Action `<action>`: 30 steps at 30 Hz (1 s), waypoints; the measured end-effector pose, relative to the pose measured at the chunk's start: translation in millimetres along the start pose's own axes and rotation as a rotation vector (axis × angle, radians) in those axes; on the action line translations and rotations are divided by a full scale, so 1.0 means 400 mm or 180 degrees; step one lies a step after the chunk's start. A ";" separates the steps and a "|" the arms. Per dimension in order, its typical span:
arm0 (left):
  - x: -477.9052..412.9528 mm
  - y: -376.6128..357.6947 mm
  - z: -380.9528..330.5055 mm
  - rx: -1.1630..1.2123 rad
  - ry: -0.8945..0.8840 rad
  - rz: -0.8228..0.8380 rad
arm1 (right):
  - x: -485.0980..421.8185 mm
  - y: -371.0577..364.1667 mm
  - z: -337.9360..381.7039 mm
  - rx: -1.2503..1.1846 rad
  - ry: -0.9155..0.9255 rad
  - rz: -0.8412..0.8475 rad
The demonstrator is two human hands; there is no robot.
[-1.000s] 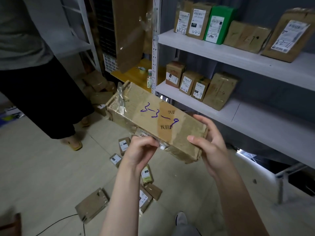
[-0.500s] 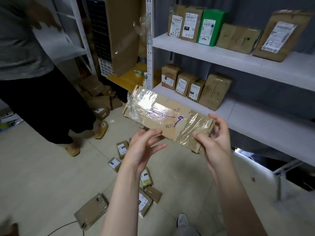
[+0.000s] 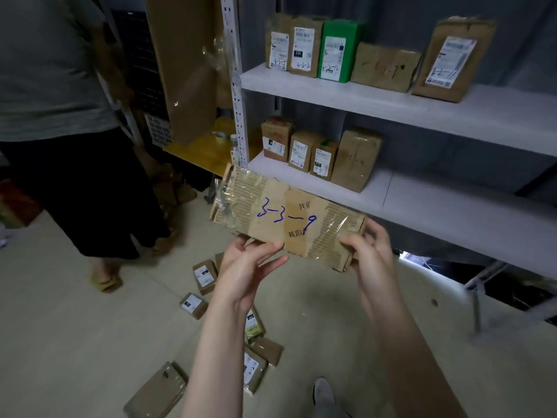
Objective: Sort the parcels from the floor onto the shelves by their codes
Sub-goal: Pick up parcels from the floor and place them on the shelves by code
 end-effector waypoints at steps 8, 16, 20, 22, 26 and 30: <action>-0.043 -0.043 0.034 -0.0162 0.0113 0.0342 | -0.024 0.057 -0.002 -0.0037 -0.0079 -0.0463; -0.160 -0.122 0.116 -0.0276 0.0220 0.0267 | -0.152 0.132 -0.011 -0.0081 -0.0188 -0.0580; -0.250 -0.198 0.182 -0.0403 0.0285 0.0176 | -0.265 0.180 -0.005 -0.0148 -0.0167 -0.0667; -0.310 -0.238 0.222 -0.0409 0.0322 0.0078 | -0.336 0.209 0.002 -0.0143 -0.0144 -0.0675; -0.434 -0.341 0.306 -0.0430 0.0415 -0.0023 | -0.496 0.283 0.006 -0.0081 -0.0191 -0.0691; -0.554 -0.451 0.384 -0.0647 0.0539 -0.0005 | -0.635 0.370 0.002 -0.0070 -0.0373 -0.0878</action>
Point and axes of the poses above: each hand's wrist, its own x-axis away from the middle knuckle, its own y-axis out of the back of the hand, z = x × y, the point moved 5 cm from there along -x, towards the middle knuckle, and after that the axes turned 10 degrees about x, right-handed, at the moved point
